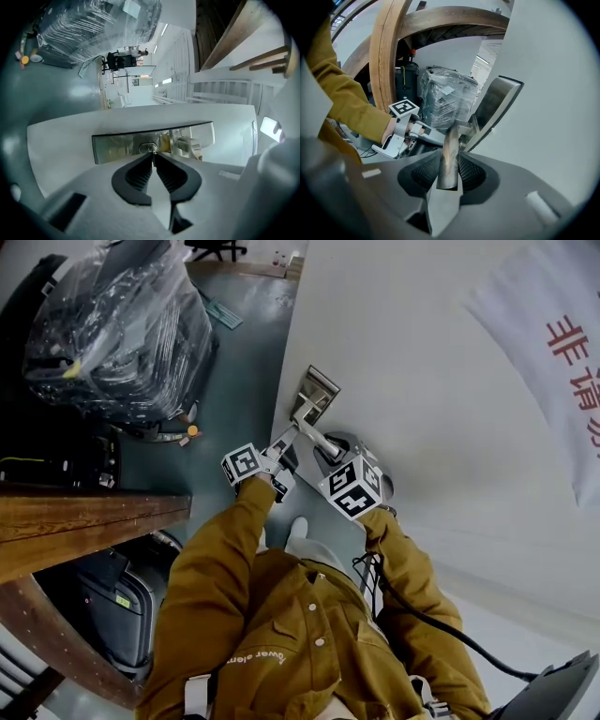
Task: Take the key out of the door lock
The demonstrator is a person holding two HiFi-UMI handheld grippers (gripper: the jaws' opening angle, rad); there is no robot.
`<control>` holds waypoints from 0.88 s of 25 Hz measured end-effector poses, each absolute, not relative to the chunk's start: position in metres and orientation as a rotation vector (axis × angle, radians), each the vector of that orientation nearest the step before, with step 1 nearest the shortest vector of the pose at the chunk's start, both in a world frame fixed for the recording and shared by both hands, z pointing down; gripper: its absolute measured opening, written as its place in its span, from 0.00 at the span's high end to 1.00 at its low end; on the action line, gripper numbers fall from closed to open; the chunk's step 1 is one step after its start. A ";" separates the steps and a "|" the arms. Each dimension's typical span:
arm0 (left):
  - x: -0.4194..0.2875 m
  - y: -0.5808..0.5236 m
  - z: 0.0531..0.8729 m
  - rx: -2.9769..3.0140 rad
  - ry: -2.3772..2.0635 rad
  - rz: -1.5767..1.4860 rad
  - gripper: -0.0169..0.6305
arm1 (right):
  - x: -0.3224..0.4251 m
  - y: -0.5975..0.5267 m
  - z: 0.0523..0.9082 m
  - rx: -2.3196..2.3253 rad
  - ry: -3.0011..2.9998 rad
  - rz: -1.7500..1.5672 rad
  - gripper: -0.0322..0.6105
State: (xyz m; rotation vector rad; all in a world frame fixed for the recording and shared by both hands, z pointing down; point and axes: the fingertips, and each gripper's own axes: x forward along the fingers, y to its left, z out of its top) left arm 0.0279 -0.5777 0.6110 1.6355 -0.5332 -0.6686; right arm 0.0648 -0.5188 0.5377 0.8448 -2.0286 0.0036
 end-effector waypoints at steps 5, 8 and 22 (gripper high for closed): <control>0.030 -0.576 0.612 1.633 -0.535 -0.653 0.94 | 0.068 -0.518 0.539 0.848 -2.008 0.002 0.75; 0.028 -0.574 0.610 1.623 -0.550 -0.630 0.94 | 0.068 -0.518 0.537 0.873 -1.997 -0.008 0.75; -0.058 -0.428 0.484 2.427 -1.132 0.025 0.94 | 0.072 -0.510 0.511 1.139 -2.107 0.029 0.78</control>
